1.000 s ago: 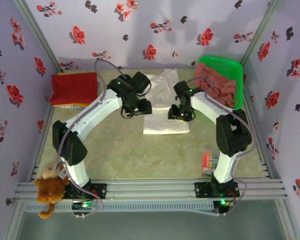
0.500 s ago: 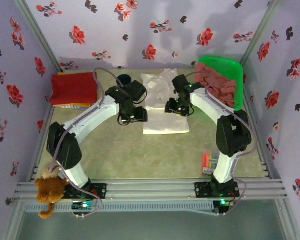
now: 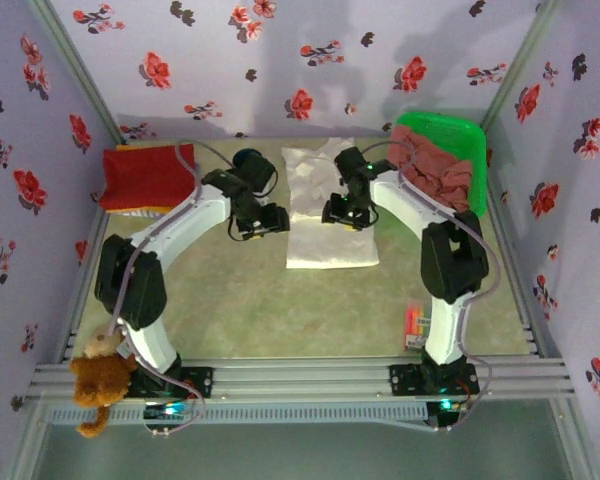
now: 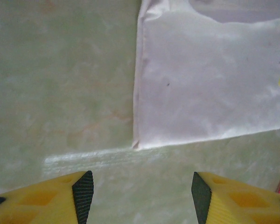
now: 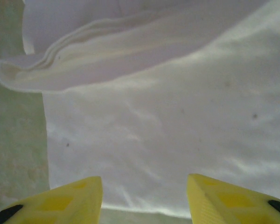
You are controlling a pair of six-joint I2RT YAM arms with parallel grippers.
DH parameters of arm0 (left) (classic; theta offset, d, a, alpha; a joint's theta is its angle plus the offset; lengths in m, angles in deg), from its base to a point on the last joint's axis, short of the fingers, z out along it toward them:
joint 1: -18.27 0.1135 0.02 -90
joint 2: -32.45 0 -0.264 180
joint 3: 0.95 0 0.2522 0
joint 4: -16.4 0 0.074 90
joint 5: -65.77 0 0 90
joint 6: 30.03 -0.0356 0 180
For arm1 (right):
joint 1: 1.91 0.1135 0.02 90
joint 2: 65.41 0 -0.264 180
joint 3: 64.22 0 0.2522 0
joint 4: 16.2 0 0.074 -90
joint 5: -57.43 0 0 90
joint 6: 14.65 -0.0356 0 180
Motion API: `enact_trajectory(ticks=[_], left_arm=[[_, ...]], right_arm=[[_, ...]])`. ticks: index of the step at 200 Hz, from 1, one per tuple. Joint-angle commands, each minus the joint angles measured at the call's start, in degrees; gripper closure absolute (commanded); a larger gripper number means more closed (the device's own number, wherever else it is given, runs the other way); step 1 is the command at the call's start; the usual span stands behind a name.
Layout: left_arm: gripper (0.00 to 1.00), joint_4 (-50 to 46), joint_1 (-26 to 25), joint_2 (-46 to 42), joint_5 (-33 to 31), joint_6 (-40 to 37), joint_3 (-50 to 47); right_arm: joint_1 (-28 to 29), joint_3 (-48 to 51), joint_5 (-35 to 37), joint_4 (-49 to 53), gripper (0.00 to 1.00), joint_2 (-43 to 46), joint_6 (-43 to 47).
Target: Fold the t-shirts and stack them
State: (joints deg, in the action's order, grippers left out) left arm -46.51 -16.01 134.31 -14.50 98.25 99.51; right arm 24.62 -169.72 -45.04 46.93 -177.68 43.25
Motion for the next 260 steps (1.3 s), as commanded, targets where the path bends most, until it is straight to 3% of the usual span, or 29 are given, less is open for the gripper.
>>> enact_trajectory(ticks=[1,36,71,105,151,211,260], left_arm=[[0.39,7.30,-0.24,2.73,1.59,1.02,-1.20],[0.39,7.24,-0.26,10.79,4.24,-0.14,3.42],[0.39,6.74,0.15,15.92,6.28,-0.80,8.68],[0.39,8.10,0.62,14.94,6.25,0.96,6.94],[0.39,11.30,-0.06,10.37,6.48,3.64,0.39],[0.38,11.09,-3.34,3.00,3.85,2.24,-10.23],[0.42,17.40,-6.59,5.63,6.19,3.26,-12.69]], right_arm=[[-0.16,-3.48,-0.52,1.63,0.48,-3.04,-0.03],[-2.28,-5.68,-0.89,-2.44,0.48,-6.66,-0.48],[-4.73,-11.89,-7.89,-6.14,0.49,-13.05,-0.78],[-6.07,-22.17,-12.22,-6.66,0.50,-20.52,-1.94],[-7.02,-32.33,-9.48,0.88,0.50,-21.37,0.48],[-6.33,-8.03,-7.41,1.98,0.51,-4.54,0.35],[-6.03,14.83,-5.25,-3.75,0.51,7.17,-1.54]])
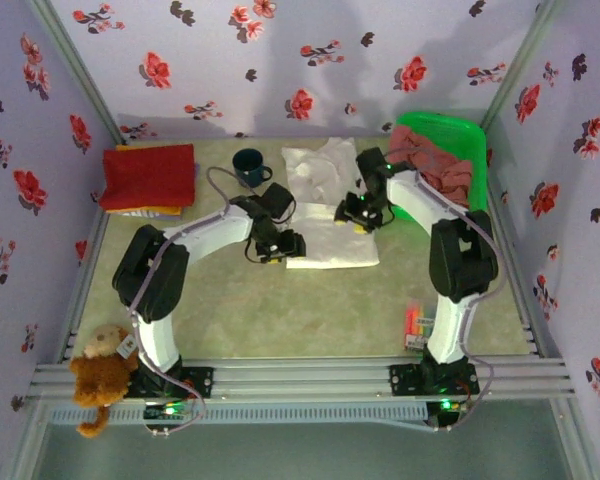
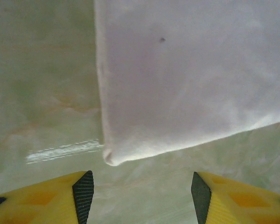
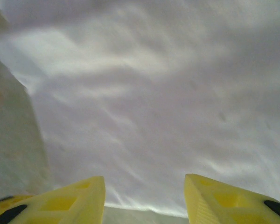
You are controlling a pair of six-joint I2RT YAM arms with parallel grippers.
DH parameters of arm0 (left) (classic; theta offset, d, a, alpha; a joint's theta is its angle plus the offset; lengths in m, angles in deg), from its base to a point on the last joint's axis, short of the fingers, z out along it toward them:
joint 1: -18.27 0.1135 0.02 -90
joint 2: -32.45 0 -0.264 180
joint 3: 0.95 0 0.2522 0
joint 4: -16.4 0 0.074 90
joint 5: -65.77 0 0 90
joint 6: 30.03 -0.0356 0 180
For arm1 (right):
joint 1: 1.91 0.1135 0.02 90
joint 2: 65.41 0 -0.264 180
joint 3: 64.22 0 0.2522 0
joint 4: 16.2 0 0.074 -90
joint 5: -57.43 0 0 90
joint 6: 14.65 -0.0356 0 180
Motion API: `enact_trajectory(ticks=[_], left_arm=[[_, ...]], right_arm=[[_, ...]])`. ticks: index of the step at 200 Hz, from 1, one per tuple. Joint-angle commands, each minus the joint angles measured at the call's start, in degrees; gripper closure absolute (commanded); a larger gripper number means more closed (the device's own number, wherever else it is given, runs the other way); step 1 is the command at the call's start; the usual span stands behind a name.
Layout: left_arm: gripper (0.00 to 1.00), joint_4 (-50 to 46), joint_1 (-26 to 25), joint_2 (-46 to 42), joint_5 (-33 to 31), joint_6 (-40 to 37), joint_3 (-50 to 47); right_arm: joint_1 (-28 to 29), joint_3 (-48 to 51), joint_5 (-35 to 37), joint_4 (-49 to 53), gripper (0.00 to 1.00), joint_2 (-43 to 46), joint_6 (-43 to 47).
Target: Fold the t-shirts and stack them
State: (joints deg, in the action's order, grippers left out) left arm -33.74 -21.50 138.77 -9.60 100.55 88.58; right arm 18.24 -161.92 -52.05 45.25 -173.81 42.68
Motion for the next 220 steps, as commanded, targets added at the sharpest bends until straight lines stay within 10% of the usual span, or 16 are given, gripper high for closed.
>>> enact_trajectory(ticks=[1,77,113,220], left_arm=[[0.42,4.86,-1.15,1.17,1.29,1.03,-1.85],[0.63,7.83,-1.37,6.56,-0.70,1.16,-3.26],[0.45,4.43,-2.54,5.74,-2.91,1.42,-3.64],[0.39,-0.28,-0.47,-2.86,-3.21,-0.97,-4.49]], right_arm=[[0.34,7.30,1.75,-2.20,0.51,3.42,-1.07],[0.86,10.41,-0.05,-3.90,0.53,-1.22,0.44],[1.39,12.22,-0.61,-3.85,0.54,-2.01,1.02],[-1.33,17.72,5.10,-0.41,0.48,20.10,1.19]])
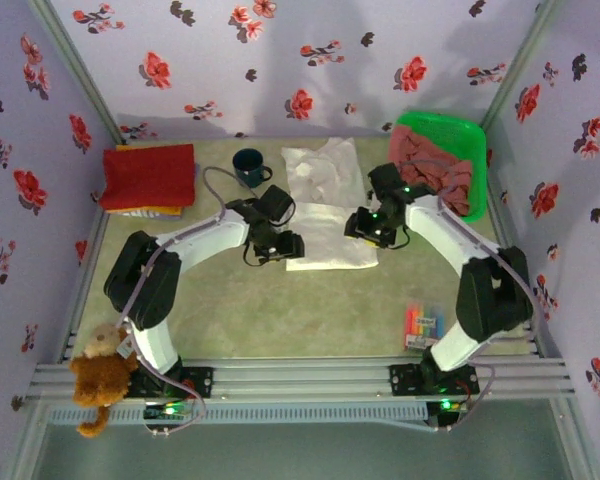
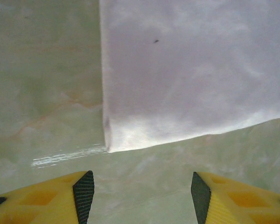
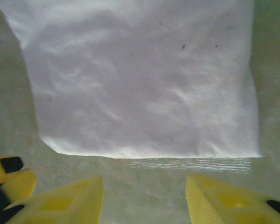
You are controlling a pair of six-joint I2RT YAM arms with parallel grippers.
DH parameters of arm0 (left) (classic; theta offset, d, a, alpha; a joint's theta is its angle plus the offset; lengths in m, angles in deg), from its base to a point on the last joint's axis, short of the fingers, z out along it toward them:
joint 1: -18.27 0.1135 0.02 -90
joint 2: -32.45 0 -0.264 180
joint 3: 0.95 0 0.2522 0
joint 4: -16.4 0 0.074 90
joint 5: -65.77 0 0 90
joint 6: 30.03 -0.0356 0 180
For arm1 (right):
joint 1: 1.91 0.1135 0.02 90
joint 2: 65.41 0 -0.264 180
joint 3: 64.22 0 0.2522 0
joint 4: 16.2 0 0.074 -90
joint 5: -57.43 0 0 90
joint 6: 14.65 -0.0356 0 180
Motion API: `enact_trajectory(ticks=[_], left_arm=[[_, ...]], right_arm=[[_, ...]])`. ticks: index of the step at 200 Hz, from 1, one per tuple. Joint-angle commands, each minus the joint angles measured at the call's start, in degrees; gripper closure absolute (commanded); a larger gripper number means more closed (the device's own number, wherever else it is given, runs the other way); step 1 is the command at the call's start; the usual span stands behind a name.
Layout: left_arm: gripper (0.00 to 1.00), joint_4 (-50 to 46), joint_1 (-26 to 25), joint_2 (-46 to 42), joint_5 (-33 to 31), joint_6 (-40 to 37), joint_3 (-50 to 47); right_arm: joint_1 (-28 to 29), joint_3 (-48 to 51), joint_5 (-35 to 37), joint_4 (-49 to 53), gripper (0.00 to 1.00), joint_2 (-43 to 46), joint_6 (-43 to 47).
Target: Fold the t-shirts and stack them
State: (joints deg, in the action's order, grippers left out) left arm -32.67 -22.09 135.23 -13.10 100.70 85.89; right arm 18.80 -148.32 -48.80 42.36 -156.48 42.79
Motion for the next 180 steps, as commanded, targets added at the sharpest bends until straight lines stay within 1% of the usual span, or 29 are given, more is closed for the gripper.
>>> enact_trajectory(ticks=[1,38,84,114,153,180], left_arm=[[0.39,-1.21,0.16,0.63,0.29,-1.07,-1.89],[0.39,0.23,0.18,0.81,0.68,-0.39,-3.02],[0.40,3.27,0.43,1.05,1.74,0.63,-5.94],[0.41,7.54,0.43,-0.20,2.71,2.52,-9.26],[0.41,7.45,0.45,-0.27,2.82,2.55,-9.26],[0.42,9.56,0.73,-0.05,3.90,3.10,-10.31]], right_arm=[[-1.94,4.36,1.87,2.39,0.48,2.97,1.13],[-5.82,10.78,1.75,1.79,0.47,7.54,1.77],[-9.99,14.33,1.91,1.18,0.47,9.56,2.67],[-10.60,14.73,1.64,0.86,0.47,10.46,2.03],[-11.73,16.94,0.56,-1.13,0.47,10.57,1.41],[-11.93,17.78,-0.89,-2.46,0.47,9.61,0.94]])
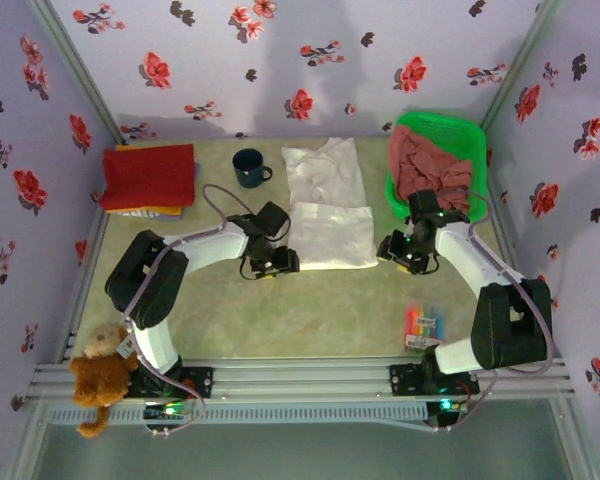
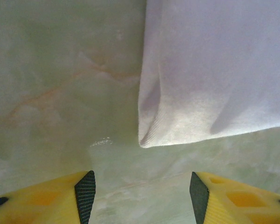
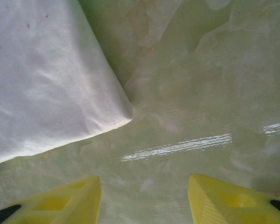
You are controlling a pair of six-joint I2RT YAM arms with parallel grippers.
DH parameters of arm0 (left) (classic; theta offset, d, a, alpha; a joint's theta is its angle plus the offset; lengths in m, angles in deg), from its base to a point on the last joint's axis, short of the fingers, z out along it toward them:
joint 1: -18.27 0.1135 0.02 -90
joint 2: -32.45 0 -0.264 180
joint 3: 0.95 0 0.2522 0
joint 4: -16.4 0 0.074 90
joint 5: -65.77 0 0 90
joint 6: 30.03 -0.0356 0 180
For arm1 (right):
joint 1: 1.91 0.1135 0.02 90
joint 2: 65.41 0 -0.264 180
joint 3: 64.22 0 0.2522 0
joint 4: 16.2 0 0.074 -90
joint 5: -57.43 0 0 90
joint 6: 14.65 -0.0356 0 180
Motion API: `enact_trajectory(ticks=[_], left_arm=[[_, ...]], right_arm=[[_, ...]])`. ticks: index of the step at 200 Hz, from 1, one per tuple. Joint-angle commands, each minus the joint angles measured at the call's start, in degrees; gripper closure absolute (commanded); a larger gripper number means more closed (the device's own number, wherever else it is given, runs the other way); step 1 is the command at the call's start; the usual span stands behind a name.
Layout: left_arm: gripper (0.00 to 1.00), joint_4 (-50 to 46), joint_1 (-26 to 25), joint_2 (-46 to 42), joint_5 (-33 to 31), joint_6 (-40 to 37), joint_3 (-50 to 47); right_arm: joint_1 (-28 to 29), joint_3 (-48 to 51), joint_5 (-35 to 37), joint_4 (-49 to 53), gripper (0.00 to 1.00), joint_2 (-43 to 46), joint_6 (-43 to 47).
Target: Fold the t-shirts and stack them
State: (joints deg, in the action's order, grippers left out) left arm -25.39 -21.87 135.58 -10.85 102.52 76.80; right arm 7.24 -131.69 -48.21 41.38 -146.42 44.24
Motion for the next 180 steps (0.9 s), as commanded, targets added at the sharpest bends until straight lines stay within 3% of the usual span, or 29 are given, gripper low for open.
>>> enact_trajectory(ticks=[1,113,180], left_arm=[[0.42,2.46,0.51,-0.39,1.78,1.35,-1.27],[0.46,3.78,2.01,4.35,2.45,1.53,3.47],[0.60,4.39,2.03,8.26,5.31,1.05,6.75]], right_arm=[[-0.41,1.15,-1.44,-1.51,0.47,-0.41,-0.47],[0.67,2.72,-3.77,-10.82,0.49,-6.87,-0.24],[3.27,0.81,-4.63,-15.78,0.55,-13.52,-0.20]])
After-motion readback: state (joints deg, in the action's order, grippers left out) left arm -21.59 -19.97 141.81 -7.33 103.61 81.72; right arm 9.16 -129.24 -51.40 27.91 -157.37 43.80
